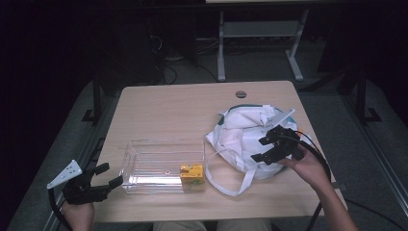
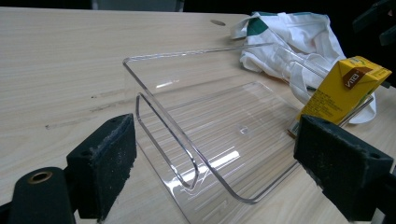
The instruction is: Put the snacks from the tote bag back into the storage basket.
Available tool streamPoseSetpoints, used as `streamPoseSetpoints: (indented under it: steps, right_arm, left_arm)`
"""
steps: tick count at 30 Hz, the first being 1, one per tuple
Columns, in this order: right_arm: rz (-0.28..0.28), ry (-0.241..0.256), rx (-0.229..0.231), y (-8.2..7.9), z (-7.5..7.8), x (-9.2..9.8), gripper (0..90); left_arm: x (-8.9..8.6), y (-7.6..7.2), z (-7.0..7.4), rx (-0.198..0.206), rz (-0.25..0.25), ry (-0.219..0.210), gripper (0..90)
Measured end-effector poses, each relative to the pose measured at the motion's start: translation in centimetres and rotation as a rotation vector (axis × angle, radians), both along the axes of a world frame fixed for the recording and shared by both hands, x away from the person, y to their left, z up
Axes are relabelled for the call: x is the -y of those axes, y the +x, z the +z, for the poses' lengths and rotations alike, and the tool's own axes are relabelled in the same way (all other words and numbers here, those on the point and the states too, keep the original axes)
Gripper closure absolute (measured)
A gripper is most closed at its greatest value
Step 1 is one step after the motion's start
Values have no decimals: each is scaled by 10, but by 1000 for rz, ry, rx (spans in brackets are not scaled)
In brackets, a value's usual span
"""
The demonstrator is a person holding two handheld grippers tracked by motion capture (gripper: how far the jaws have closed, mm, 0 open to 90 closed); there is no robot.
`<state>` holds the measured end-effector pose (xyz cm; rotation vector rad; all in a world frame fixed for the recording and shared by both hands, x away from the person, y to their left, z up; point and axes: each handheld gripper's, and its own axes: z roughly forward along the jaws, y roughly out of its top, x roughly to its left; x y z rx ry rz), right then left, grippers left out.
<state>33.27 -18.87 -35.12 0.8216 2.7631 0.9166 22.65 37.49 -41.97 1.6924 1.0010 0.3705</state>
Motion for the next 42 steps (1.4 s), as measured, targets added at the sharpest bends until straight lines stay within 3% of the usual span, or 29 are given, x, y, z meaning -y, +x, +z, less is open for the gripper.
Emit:
streamPoseSetpoints:
  steps: [24, 42]
  right_arm:
    - [-75, 35, -18, -17, -22, 33, 299]
    - [-92, 45, -8, -28, -35, 41, 299]
  left_arm:
    - [2, 0, 0, -4, -10, 3, 127]
    - [3, 0, -1, -5, -19, 9, 128]
